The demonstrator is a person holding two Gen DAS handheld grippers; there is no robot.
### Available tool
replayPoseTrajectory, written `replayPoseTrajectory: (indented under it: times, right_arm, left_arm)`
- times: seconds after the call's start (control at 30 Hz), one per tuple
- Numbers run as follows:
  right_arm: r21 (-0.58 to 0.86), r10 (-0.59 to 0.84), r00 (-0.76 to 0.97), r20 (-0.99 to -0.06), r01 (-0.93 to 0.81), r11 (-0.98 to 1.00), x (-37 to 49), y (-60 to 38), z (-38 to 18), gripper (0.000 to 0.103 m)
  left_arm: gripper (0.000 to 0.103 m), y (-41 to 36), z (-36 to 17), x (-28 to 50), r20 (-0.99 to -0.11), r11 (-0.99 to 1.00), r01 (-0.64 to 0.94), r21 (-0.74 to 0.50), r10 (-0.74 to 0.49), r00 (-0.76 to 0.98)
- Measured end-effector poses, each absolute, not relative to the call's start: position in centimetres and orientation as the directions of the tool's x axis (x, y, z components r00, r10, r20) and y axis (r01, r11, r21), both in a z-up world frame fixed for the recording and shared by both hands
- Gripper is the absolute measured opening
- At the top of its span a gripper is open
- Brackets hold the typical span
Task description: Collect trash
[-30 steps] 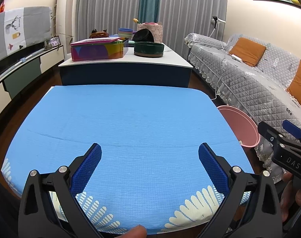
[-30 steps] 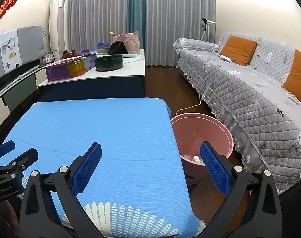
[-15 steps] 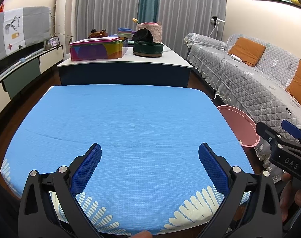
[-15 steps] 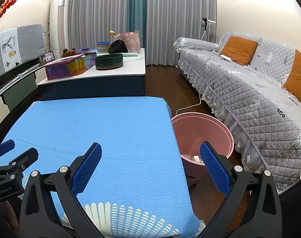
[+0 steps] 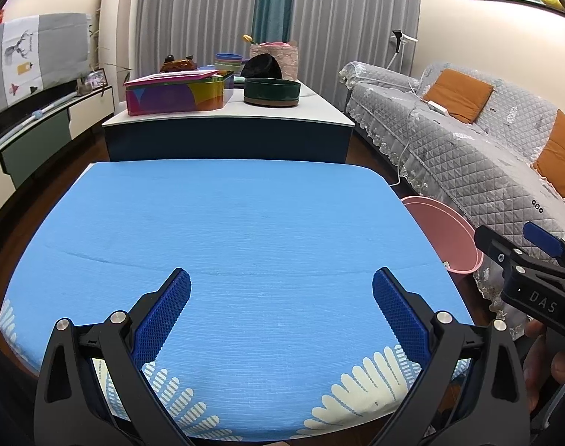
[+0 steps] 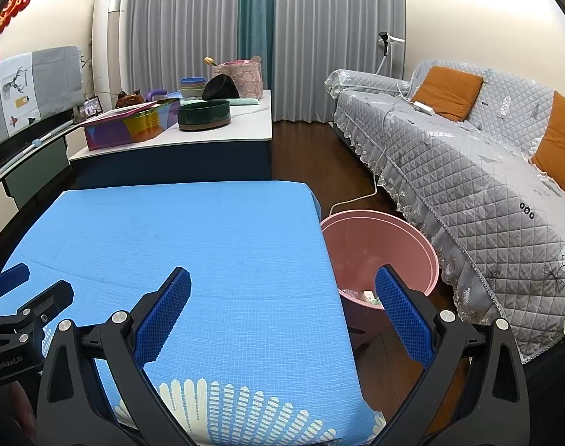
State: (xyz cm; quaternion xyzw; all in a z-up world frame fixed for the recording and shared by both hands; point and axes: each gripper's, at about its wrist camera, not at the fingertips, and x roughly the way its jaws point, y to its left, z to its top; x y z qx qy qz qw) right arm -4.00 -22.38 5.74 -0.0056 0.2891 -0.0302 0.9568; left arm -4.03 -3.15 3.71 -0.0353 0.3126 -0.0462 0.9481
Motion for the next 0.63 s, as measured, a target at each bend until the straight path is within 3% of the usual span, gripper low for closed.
replayPoseTrajectory:
  times: [0.63]
  right_arm:
    - [-0.039,-0.111,0.824,-0.556,0.107,0.993,-3.5,-23.4,5.1,0.098]
  left_arm:
    - [0.095,-3.5,3.4,-3.1,-0.616,0.993,0.070,-0.094,-0.113,0.780]
